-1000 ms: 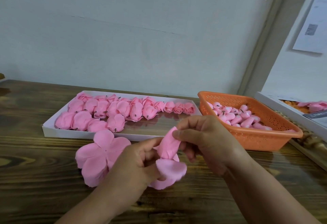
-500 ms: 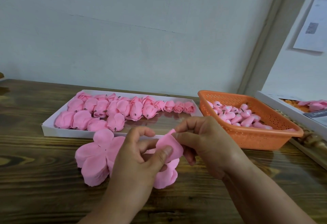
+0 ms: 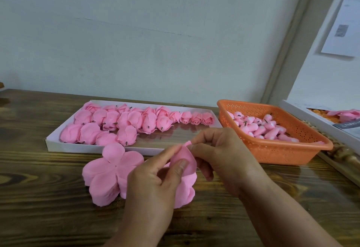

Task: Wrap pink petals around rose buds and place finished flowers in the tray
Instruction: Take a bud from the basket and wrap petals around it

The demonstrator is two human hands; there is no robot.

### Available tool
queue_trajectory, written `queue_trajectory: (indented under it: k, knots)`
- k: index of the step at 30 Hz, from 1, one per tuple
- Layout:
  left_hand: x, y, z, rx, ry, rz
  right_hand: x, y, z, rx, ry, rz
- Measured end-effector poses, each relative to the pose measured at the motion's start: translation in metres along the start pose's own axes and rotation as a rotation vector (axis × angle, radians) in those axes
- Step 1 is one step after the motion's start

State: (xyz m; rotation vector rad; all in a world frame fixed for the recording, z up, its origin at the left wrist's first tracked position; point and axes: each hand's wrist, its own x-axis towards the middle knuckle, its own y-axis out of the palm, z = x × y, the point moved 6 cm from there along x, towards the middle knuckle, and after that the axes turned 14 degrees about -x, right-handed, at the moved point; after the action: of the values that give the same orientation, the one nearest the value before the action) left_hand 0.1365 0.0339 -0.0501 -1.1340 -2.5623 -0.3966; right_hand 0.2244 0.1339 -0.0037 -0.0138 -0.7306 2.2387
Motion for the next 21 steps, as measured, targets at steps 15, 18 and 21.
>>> queue_trajectory:
  k: [15,18,21]
  knots:
    - [0.002,0.007,0.015,-0.712,-0.541,0.075,-0.001,0.005,0.001,0.220,0.009,0.128]
    - [0.002,0.006,0.013,-0.798,-0.581,0.080,-0.003,0.006,0.001,0.350,-0.004,0.150]
    - [0.001,0.005,0.014,-0.844,-0.611,0.087,-0.009,0.006,0.001,0.372,-0.082,0.115]
